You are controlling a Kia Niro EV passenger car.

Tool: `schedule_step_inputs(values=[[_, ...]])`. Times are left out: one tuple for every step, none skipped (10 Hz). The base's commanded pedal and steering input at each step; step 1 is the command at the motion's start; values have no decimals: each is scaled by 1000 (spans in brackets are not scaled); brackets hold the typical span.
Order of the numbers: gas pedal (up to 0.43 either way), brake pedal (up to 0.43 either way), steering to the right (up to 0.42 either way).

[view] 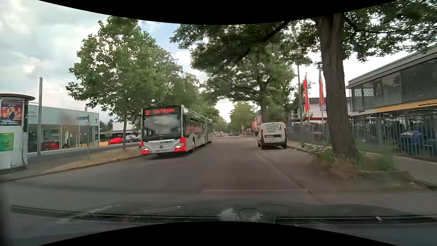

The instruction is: Follow the waypoints while adhering to traffic rules and regulations

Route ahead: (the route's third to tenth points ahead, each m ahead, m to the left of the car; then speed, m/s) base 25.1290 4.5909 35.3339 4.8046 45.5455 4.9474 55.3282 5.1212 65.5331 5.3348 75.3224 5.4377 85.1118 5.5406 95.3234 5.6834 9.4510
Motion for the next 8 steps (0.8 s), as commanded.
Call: schedule_step_inputs(values=[[79,0,-3],[79,0,-3],[79,0,-3],[79,0,-3],[79,0,-3],[79,0,-2],[79,0,-3],[87,0,-2]])
